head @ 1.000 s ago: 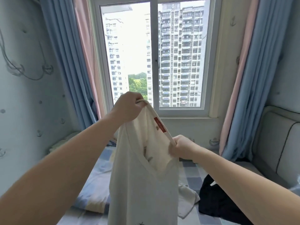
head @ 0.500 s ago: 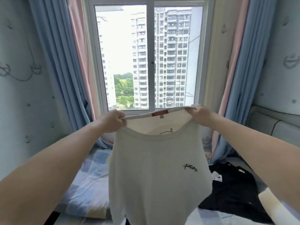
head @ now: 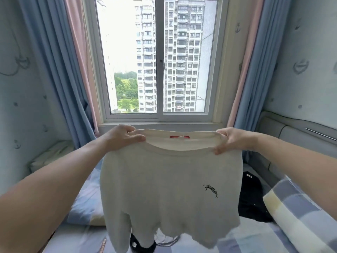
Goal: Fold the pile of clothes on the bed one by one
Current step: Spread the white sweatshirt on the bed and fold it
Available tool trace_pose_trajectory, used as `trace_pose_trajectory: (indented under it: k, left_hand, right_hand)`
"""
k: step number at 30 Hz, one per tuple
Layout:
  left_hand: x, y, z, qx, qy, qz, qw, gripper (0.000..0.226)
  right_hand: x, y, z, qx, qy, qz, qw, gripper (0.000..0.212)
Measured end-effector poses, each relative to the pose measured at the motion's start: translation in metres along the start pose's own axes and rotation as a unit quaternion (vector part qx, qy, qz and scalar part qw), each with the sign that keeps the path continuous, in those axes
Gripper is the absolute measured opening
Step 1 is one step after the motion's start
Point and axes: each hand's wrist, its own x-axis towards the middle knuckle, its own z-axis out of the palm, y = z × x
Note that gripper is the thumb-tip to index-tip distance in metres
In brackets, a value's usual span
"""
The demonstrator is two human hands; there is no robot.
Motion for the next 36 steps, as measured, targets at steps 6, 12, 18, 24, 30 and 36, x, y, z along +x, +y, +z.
trace_pose_trajectory:
  k: [6,12,18,24,30,36]
  left_hand:
    - [-0.073,0.046,0.028,0.165,0.011,0.030,0.986,0.033]
    - [-0.170,0.068,0.091,0.048,0.133,-0.063,0.988,0.030]
    - [-0.248,0.091,0.144,0.029,0.163,-0.073,0.983,0.030]
    - [-0.265,0.106,0.158,0.031,0.173,-0.065,0.982,0.044]
    - [-0.216,0.084,0.173,0.040,0.167,-0.080,0.982,0.042]
    - [-0.095,0.012,0.219,0.069,0.132,-0.104,0.983,0.030]
  right_hand:
    - [-0.071,0.041,0.016,-0.130,0.112,0.008,0.985,0.022]
    - [-0.177,0.082,0.041,-0.167,0.176,0.018,0.970,0.019]
    - [-0.265,0.127,0.072,-0.113,0.215,0.047,0.969,0.025]
    - [-0.289,0.150,0.080,-0.034,0.244,0.044,0.968,0.026]
    - [-0.248,0.164,0.074,-0.094,0.242,0.046,0.965,0.050]
    - [-0.121,0.214,0.060,-0.105,0.250,0.126,0.954,0.046]
